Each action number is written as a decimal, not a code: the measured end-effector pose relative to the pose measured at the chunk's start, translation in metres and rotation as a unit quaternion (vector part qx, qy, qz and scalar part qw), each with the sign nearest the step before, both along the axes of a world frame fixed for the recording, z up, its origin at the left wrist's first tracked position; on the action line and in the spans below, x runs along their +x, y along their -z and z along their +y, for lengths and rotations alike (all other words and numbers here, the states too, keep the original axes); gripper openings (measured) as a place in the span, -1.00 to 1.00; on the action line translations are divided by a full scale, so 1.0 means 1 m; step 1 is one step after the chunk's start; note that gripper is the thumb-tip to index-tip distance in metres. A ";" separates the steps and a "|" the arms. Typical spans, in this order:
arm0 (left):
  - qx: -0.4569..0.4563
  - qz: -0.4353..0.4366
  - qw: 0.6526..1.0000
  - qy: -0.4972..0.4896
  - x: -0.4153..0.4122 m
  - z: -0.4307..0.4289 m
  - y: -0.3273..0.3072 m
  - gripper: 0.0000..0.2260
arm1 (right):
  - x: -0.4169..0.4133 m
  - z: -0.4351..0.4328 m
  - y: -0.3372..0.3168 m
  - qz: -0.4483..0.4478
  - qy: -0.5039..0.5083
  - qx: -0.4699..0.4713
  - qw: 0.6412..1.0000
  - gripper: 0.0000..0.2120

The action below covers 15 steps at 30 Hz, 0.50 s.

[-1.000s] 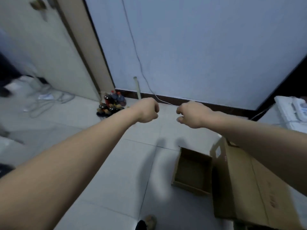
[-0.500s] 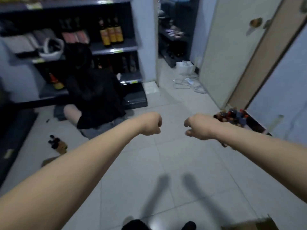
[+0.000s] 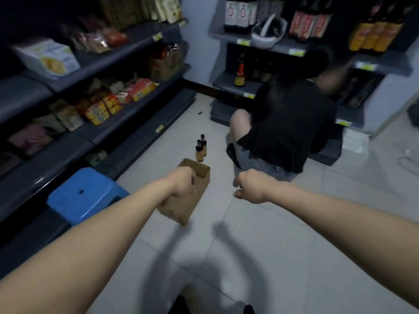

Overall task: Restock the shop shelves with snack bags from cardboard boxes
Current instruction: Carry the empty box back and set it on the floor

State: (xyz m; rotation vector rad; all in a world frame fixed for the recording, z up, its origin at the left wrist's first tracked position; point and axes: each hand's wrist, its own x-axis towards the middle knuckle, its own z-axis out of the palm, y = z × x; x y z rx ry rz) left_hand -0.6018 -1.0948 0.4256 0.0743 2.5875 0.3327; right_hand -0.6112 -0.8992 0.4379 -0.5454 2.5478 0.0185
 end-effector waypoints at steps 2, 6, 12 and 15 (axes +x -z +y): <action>-0.004 -0.012 0.999 -0.045 -0.018 -0.046 0.018 -0.78 | -0.032 -0.043 0.018 -0.021 -0.004 -0.018 1.000 -0.63; 0.007 -0.032 0.993 -0.114 -0.056 -0.108 0.048 -0.78 | -0.085 -0.096 0.055 -0.060 0.019 -0.035 0.997 -0.64; 0.024 -0.045 0.987 -0.150 -0.121 -0.130 0.095 -0.76 | -0.155 -0.126 0.115 -0.098 0.016 -0.009 0.995 -0.67; 0.041 -0.034 0.984 -0.167 -0.154 -0.133 0.127 -0.76 | -0.190 -0.133 0.145 -0.102 0.013 -0.021 0.994 -0.67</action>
